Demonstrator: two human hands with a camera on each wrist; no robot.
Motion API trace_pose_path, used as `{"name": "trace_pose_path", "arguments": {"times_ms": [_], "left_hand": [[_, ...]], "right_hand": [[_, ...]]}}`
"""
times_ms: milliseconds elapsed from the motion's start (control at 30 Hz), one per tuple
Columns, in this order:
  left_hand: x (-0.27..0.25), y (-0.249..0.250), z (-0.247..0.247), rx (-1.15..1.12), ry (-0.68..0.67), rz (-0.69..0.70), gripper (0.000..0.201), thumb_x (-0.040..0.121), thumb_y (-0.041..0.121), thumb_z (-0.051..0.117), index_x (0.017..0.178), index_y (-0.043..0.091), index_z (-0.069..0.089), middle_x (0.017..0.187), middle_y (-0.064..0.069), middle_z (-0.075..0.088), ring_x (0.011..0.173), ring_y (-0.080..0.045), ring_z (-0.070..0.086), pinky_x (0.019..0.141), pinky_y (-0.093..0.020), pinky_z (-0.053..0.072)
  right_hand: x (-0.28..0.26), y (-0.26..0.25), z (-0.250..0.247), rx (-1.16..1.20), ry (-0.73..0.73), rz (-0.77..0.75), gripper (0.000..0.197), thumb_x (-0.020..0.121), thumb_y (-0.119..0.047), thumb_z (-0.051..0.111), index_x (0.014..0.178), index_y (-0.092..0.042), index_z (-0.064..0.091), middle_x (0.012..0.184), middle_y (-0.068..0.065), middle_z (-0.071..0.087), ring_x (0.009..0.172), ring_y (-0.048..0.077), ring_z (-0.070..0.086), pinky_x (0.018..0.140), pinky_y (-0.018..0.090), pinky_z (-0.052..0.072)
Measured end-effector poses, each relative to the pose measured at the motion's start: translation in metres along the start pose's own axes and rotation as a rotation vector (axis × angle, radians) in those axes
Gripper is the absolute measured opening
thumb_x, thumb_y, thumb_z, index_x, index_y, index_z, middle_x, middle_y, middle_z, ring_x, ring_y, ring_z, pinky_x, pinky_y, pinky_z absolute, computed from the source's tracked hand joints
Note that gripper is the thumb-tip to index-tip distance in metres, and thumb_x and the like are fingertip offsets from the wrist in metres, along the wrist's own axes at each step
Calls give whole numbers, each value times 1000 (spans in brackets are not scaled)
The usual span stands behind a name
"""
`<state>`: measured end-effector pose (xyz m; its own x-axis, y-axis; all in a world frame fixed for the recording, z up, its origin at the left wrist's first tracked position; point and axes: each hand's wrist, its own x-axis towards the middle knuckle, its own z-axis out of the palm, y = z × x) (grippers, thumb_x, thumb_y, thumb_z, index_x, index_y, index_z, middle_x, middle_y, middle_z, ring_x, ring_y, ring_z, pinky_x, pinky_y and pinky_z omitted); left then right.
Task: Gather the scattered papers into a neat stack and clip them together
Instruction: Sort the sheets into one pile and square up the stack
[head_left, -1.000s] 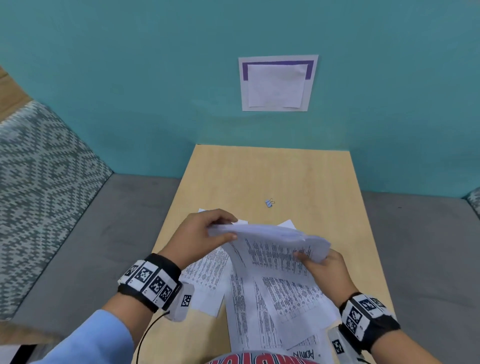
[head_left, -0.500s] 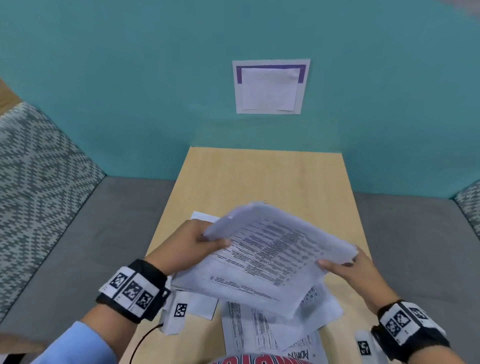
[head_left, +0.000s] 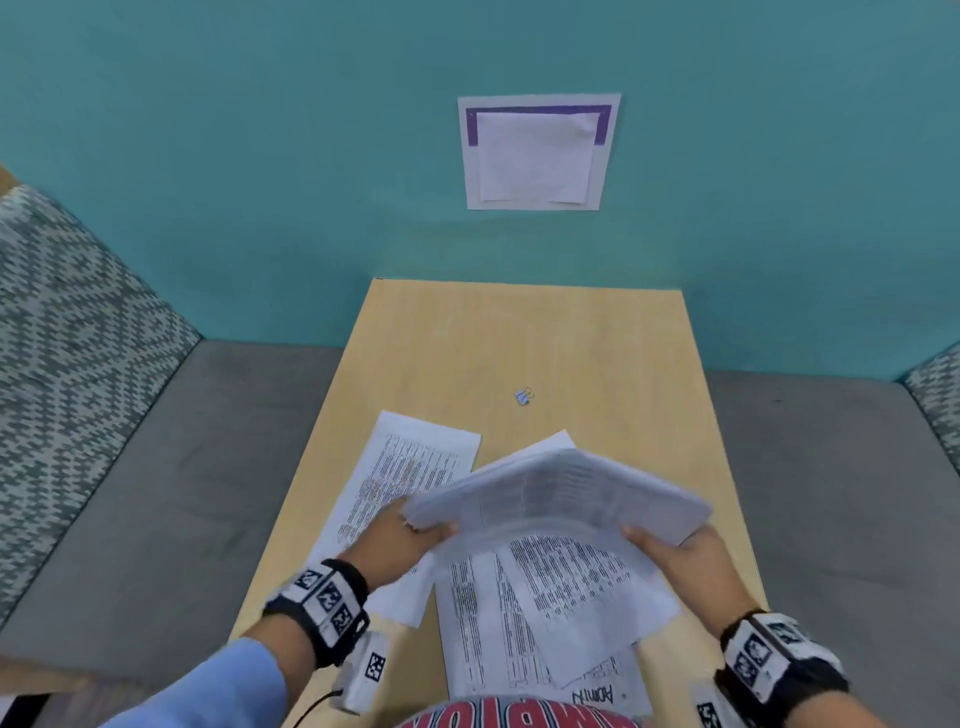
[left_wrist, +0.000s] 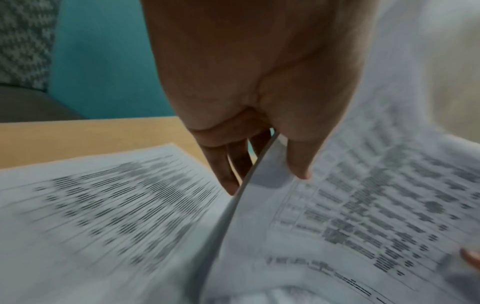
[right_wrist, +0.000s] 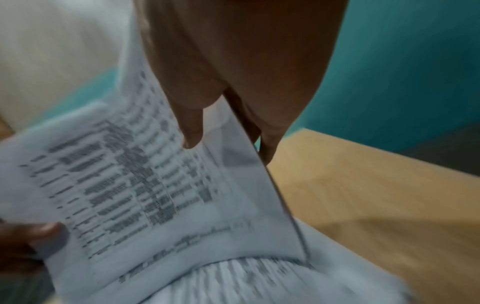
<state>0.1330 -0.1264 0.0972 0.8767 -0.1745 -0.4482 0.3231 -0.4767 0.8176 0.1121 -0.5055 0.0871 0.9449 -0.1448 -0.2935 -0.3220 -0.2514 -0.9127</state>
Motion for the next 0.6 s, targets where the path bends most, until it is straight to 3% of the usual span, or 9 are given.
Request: {"name": "trace_pose_path", "arguments": {"times_ms": [33, 67, 133, 200, 267, 333, 367, 500, 600], "left_hand": [[7, -17, 7, 57, 2, -45, 27, 97, 37, 77, 119, 21, 77, 112, 2, 81, 101, -22, 77, 91, -37, 61], [12, -27, 11, 119, -3, -74, 24, 97, 38, 75, 115, 21, 77, 107, -2, 82, 98, -25, 78, 86, -38, 62], [19, -39, 13, 161, 29, -108, 15, 98, 36, 73, 101, 22, 77, 92, -9, 80, 82, -30, 74, 72, -33, 53], [17, -32, 9, 114, 82, -79, 12, 100, 32, 72, 90, 26, 77, 80, -8, 77, 69, -20, 67, 69, -31, 48], [11, -24, 5, 38, 121, -8, 10, 101, 30, 72, 93, 29, 79, 79, -1, 81, 67, -8, 69, 67, -26, 51], [4, -15, 2, -56, 167, 56, 8, 100, 29, 74, 103, 31, 81, 88, 10, 85, 78, -7, 77, 71, -21, 56], [3, -15, 1, -88, 184, 76, 11, 99, 27, 76, 108, 31, 81, 97, 11, 85, 89, -8, 79, 77, -21, 58], [4, -25, 5, -3, 88, 92, 29, 89, 32, 85, 117, 33, 78, 114, 13, 81, 108, -6, 76, 94, -24, 59], [8, -28, 12, 137, 24, 81, 8, 93, 34, 80, 91, 41, 77, 89, 21, 78, 82, 1, 71, 77, -26, 53]], "right_hand": [[3, 17, 2, -75, -44, 26, 27, 78, -33, 88, 99, -19, 79, 89, -2, 83, 92, 25, 79, 79, 42, 63], [6, 32, 4, -137, -67, 42, 21, 81, -34, 86, 98, -24, 79, 87, 1, 83, 92, 31, 77, 80, 46, 60], [10, 42, 4, -163, -41, 56, 7, 89, -23, 79, 89, -30, 79, 78, -2, 81, 81, 33, 74, 71, 40, 55], [10, 35, 1, -136, -5, 53, 11, 94, -19, 75, 87, -27, 78, 70, -6, 79, 72, 25, 71, 64, 33, 51], [8, 22, -3, -87, 26, 6, 10, 95, -19, 73, 86, -22, 76, 72, -4, 79, 69, 12, 72, 64, 33, 53], [4, 11, -7, -61, 85, -51, 13, 94, -19, 75, 82, -24, 72, 62, -10, 73, 54, -3, 59, 59, 29, 45], [2, 7, -8, -45, 90, -72, 8, 92, -20, 78, 87, -24, 73, 64, -13, 73, 53, -1, 59, 59, 29, 45], [2, 16, -7, -120, -60, -41, 30, 81, -20, 89, 106, -29, 76, 96, -6, 80, 88, 12, 75, 79, 35, 58], [3, 20, 3, -136, -142, 49, 21, 85, -21, 85, 100, -32, 76, 99, -9, 79, 104, 17, 75, 79, 18, 54]]}}
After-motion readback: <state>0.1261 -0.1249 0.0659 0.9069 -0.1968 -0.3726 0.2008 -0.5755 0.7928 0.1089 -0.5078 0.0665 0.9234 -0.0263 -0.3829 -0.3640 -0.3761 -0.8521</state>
